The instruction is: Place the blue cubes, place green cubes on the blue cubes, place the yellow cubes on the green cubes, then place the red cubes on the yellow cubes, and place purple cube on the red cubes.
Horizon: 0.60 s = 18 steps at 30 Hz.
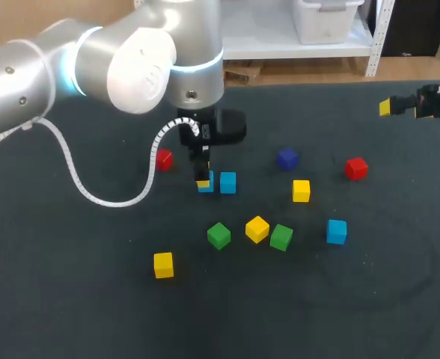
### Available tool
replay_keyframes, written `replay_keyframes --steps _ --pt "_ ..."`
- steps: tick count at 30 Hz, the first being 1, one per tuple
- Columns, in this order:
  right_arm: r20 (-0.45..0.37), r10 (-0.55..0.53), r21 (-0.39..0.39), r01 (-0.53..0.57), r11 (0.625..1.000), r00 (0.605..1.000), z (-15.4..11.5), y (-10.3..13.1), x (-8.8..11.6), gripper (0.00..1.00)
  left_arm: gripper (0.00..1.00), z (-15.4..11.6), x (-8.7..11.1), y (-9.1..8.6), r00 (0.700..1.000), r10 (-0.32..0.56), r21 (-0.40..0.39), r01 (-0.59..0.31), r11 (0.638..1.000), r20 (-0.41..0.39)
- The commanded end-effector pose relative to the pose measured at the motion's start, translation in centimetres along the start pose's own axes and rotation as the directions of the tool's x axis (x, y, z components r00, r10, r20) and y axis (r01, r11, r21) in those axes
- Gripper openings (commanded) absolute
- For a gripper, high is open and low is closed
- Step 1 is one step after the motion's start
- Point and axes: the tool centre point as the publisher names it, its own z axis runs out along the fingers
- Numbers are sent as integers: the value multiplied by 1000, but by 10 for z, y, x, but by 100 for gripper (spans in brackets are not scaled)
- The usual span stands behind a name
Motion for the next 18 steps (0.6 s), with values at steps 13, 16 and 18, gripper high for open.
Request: replay_keyframes --steps 13,16,18 --pt "1 0 3 0 1000 1000 0 1 0 100 0 2 -1 2 1000 5 8 -5 1000 2" --pt "1 0 3 0 1000 1000 0 1 0 100 0 2 -1 2 1000 7 10 -7 1000 2" --pt "1 0 3 0 1000 1000 0 1 0 100 0 2 -1 2 1000 6 10 -6 1000 2"
